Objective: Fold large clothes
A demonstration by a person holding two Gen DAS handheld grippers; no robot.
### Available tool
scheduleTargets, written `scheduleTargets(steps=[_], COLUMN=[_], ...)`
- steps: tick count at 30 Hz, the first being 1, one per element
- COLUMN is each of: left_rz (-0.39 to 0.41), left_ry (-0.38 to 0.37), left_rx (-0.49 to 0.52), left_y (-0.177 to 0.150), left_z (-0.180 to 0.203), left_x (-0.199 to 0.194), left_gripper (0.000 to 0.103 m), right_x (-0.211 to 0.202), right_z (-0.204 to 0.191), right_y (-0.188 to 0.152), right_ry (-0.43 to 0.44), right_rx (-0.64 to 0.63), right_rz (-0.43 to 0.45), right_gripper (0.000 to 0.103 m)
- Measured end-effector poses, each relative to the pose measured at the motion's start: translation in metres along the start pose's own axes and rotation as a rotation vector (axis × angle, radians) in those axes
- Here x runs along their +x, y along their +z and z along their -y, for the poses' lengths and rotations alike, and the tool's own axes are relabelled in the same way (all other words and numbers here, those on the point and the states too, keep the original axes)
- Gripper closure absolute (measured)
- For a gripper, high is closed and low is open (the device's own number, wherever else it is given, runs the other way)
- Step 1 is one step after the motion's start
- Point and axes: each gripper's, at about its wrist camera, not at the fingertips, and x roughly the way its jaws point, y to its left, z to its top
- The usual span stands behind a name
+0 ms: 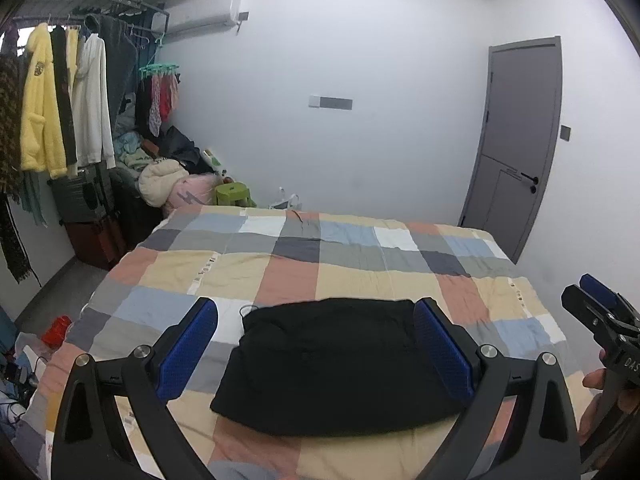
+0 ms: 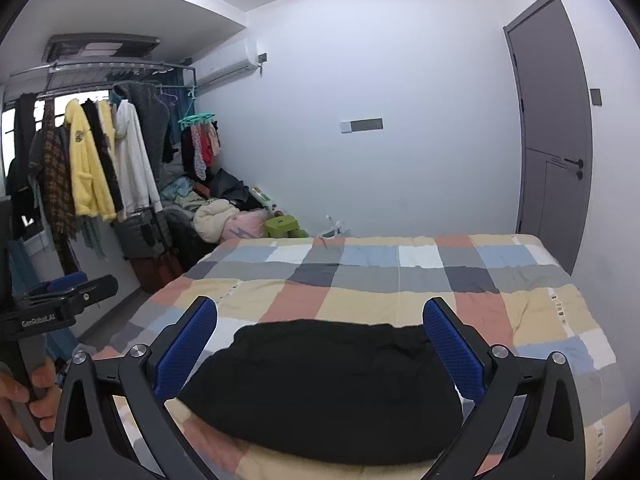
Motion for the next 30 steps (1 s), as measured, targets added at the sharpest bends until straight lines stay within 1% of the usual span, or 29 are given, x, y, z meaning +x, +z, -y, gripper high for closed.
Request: scheduleTargets(steps=[3,7,10,16,19,22,27,30], left_rz=[0.004,0.002,-0.008,-0.004,-0.011,-0.005,-0.051,-0.066], left_ry=[-0.003,-0.004,-0.010,-0.026,-0.048,-0.043,-0.042,-0.047], left_rx=[-0.013,0.008,0.017,0.020,0.025,0.009,0.002,0.007], left_y=[-0.017,-0.039,-0.053,-0.083,-0.098,-0.112,-0.133,-0.141], left_z=[-0.002,-0.001,0.000,0.002,0.004,0.003,0.006,0.010], left_x=[-0.022,-0.041,-0.047,-0.055,-0.052,-0.047,-0.024,-0.015], left_gripper=[0.004,0.004,0.004,0.004,0.004,0.004,0.004,0.004], right_x=[-0.019,-0.034,-0.044,-0.057,-0.060,-0.061,-0.055,-0.046], right_z=[-0.009,-0.018,-0.020,-0.024,-0.022,-0.020,-0.015,-0.013], right_y=[-0.015,-0.033,-0.048,-0.081,-0.097,-0.112,-0.131,-0.141], right_ry=[-0.003,-0.024,-0.051,-0.062,-0.071,-0.072,-0.067,-0.059], right_rx=[-0.006,-0.025,-0.013,-0.018,-0.011,-0.014,-0.007,-0.002], right_rz=[0.008,0.005,0.009,0.001,-0.004,-0.001,-0.004,-0.033], right_gripper=[0.000,0.000,0.000,0.000,0.000,0.000,0.000,0.000])
